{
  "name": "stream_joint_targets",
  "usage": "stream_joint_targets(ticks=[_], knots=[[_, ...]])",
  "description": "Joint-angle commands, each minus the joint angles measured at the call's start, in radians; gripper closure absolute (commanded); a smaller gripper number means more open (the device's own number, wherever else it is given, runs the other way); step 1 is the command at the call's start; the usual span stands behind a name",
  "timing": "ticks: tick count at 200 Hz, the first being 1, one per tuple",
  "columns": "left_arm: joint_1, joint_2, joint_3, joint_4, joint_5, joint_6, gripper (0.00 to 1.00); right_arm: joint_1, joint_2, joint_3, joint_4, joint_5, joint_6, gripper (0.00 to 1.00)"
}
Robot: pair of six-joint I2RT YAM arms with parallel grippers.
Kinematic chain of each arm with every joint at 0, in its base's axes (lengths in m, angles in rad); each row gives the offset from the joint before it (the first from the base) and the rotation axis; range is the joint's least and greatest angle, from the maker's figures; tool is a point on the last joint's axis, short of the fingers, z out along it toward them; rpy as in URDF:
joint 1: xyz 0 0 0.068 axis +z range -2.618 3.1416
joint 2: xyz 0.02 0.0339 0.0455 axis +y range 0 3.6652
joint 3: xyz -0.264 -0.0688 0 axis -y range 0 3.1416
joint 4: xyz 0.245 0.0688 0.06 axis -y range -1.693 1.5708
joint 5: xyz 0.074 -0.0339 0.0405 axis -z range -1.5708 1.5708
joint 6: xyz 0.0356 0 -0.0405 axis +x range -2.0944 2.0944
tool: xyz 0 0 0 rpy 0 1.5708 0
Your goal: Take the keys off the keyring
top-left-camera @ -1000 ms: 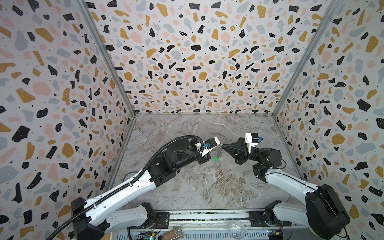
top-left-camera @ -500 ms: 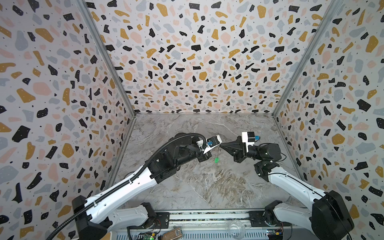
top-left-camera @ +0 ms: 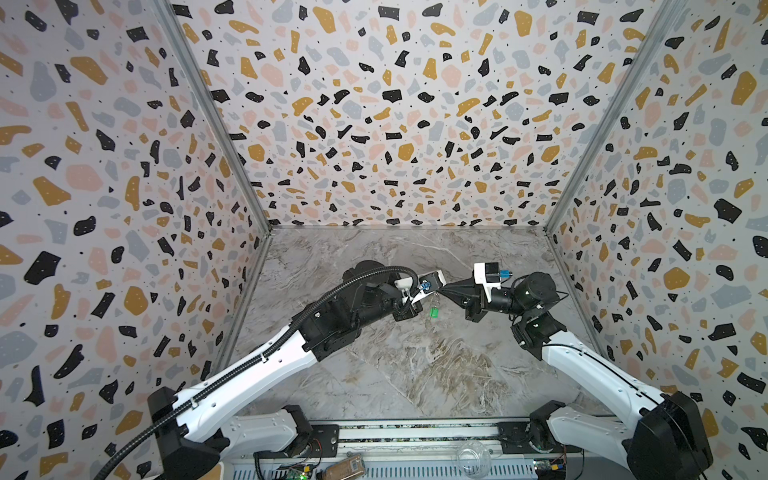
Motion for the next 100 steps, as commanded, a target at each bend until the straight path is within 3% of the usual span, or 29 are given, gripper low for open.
stream_joint_targets(ticks=[1, 41, 74, 100], knots=[[0.001, -0.011, 0.043, 0.079, -0.027, 0.001, 1.00, -0.009, -0.031, 0.028, -0.076, 0.027, -0.034, 0.89], [-0.005, 0.001, 0.045, 0.072, -0.076, -0.015, 1.00, -0.030, -0.071, 0.043, -0.152, 0.068, -0.093, 0.58], [-0.027, 0.031, 0.074, 0.055, -0.158, -0.030, 1.00, -0.035, -0.140, 0.056, -0.255, 0.158, -0.160, 0.46], [-0.043, 0.062, 0.112, 0.031, -0.234, -0.050, 1.00, -0.028, -0.184, 0.074, -0.338, 0.177, -0.179, 0.44]])
